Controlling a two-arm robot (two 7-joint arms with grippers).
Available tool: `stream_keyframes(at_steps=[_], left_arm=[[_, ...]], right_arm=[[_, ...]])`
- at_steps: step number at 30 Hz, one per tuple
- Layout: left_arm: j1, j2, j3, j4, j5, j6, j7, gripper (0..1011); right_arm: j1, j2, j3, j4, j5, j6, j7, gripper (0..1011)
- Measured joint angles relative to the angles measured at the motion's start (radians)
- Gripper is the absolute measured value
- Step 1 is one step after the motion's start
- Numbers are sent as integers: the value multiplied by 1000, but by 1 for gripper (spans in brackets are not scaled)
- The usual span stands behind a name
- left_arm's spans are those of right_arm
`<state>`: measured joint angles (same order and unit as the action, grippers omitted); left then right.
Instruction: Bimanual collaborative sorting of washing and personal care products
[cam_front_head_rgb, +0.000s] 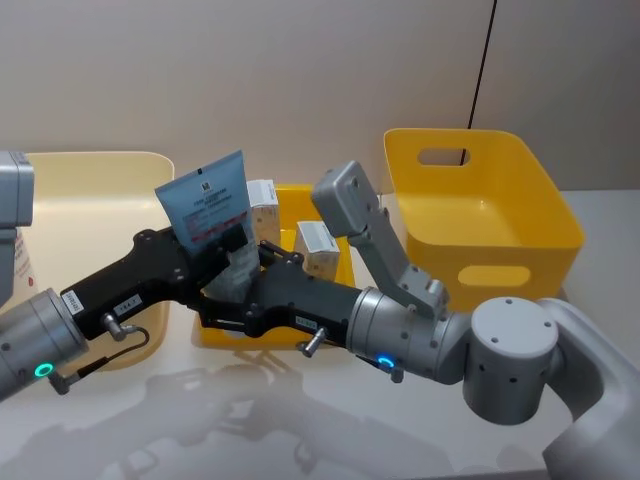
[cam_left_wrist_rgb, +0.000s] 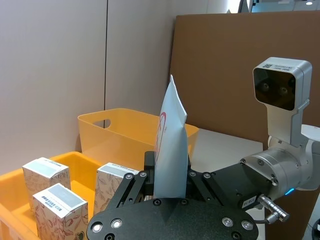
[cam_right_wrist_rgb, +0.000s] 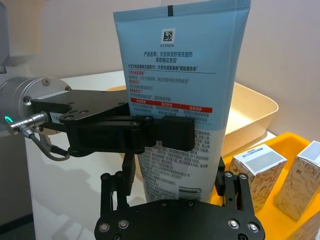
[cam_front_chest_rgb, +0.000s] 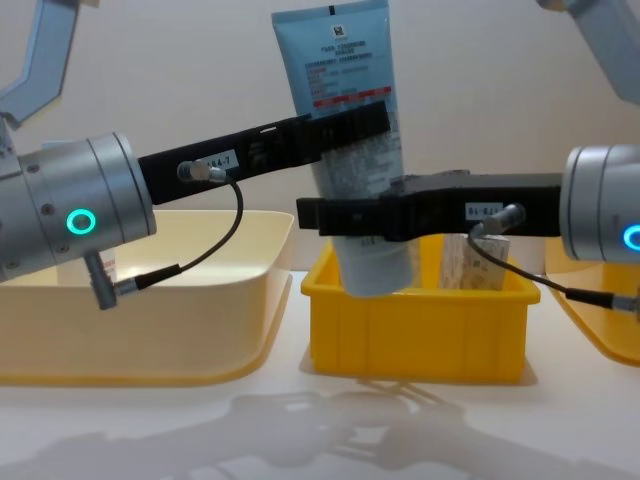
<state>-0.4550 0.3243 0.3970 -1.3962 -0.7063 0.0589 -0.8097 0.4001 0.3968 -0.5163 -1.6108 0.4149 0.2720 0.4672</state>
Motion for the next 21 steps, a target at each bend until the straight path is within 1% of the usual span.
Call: stream_keyframes(at_steps=[5, 7, 8, 9, 19, 21], left_arm=[[0, 0, 0, 0, 0, 0, 0, 278], [0, 0, 0, 0, 0, 0, 0, 278], [0, 0, 0, 0, 0, 0, 0, 278], [0, 0, 0, 0, 0, 0, 0, 278], [0, 1, 0, 0, 0, 0, 0, 280], [0, 0, 0, 0, 0, 0, 0, 318]], right_arm=[[6, -4, -5, 7, -3, -3, -4, 821], [8, -5, -7, 9, -4, -3, -6, 766], [8, -5, -7, 9, -5, -3, -6, 717], [9, -5, -8, 10, -5, -4, -7, 702], [13, -8, -12, 15, -7, -6, -9, 629], [14, -9, -12, 15, -7, -6, -9, 626]])
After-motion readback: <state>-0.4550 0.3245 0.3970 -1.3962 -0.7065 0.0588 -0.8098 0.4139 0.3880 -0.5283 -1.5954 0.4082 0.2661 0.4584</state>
